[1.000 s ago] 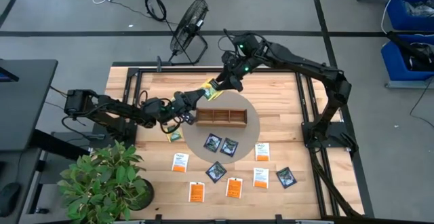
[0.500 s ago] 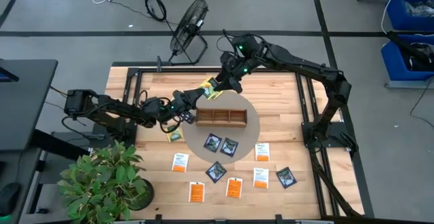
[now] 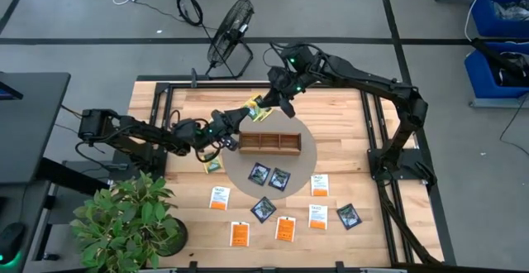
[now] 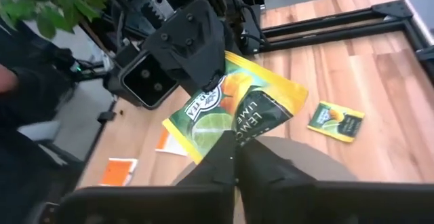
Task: Pick & Place Tea
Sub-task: Put the yellow tea bag into the right section of the wooden organizer
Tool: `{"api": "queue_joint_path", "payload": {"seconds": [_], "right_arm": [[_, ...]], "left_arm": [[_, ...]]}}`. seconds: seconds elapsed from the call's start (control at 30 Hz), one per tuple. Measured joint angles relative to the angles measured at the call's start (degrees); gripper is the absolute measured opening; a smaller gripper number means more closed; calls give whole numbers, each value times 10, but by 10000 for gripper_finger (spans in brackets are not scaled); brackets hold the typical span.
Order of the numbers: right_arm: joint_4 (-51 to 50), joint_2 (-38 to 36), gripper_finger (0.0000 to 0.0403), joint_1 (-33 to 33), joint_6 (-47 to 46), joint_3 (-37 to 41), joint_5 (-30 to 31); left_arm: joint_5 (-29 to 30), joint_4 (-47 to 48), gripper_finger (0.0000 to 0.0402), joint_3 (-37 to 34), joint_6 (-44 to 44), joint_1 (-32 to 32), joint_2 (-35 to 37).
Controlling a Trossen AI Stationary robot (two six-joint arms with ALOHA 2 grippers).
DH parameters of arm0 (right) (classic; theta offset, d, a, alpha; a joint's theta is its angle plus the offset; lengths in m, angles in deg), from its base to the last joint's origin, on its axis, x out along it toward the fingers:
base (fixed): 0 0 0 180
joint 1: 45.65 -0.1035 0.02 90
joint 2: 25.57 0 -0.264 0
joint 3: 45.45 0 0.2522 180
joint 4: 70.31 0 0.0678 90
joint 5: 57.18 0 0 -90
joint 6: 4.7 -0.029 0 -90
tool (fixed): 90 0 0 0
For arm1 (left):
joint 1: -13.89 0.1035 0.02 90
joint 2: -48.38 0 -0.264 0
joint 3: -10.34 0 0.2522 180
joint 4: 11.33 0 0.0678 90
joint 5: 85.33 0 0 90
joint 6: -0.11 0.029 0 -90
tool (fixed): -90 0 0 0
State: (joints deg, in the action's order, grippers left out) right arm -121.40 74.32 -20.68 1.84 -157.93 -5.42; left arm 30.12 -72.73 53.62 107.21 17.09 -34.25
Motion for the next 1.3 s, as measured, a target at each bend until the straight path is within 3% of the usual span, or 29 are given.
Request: {"api": "queue_joint_path", "payload": {"seconds": [0.23,0.57,0.9,1.1,1.3], "right_arm": [[-21,0,4,0,45,0,15],[-61,-3,1,1,77,0,53],[-179,-5,0,2,136,1,174],[-247,-5,0,-13,253,1,271],[-259,1,0,-34,341,9,287]], "left_arm": [[31,37,36,1,-61,0,0],[64,44,70,0,-65,-15,0],[155,40,71,0,-154,-28,0],[220,42,71,0,-231,-31,0],[253,49,71,0,-322,-40,0]]}}
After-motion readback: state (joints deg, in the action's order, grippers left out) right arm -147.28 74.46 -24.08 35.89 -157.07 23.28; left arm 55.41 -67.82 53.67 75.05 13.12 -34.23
